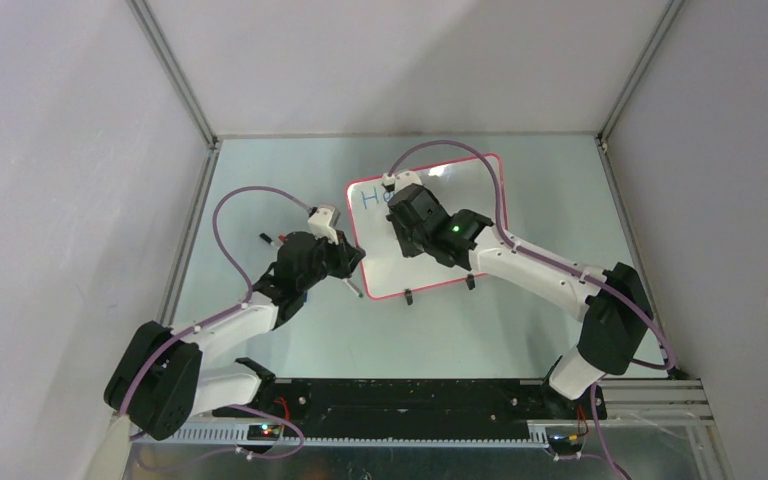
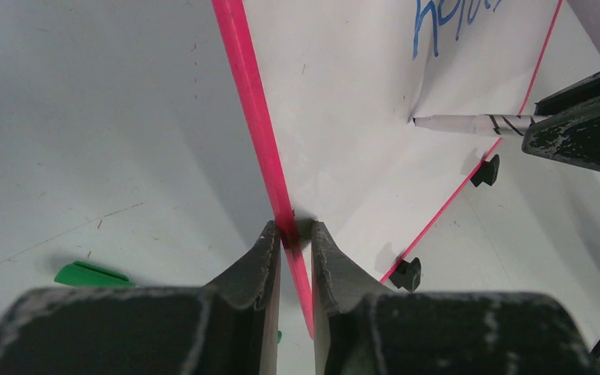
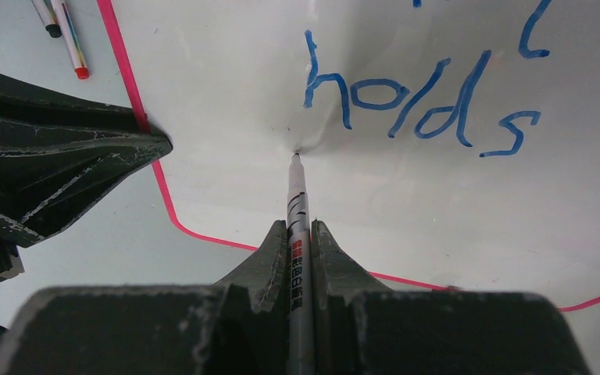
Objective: Write a sentence on the whiteboard
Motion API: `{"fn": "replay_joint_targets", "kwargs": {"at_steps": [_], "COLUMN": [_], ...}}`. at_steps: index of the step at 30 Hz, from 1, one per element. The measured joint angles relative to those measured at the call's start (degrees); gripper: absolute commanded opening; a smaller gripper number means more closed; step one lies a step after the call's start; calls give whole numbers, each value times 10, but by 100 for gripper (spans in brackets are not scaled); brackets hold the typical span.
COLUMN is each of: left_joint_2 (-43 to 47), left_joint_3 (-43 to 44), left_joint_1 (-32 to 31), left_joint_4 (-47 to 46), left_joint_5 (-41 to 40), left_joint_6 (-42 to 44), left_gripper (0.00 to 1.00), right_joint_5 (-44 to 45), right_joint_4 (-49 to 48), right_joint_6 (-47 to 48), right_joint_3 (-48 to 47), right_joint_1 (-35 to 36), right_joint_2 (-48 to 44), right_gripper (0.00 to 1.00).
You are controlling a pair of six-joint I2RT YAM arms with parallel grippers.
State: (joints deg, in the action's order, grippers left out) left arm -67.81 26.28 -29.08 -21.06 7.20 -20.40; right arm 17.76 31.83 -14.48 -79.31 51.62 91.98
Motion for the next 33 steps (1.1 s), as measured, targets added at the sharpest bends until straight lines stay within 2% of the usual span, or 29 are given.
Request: {"fn": "replay_joint_targets", "kwargs": {"at_steps": [33], "left_joint_2": [3], "left_joint_3": [0], "left_joint_1": [0], "left_joint_4": [5], "left_joint_5": [-2], "left_joint_6": [1], "left_gripper": [18], "right_joint_5": [8], "right_joint_4": [9], "right_joint_6": [0], "right_joint_3": [0], "right_joint_1": [1], "right_joint_2": [7], "right_gripper": [0]}}
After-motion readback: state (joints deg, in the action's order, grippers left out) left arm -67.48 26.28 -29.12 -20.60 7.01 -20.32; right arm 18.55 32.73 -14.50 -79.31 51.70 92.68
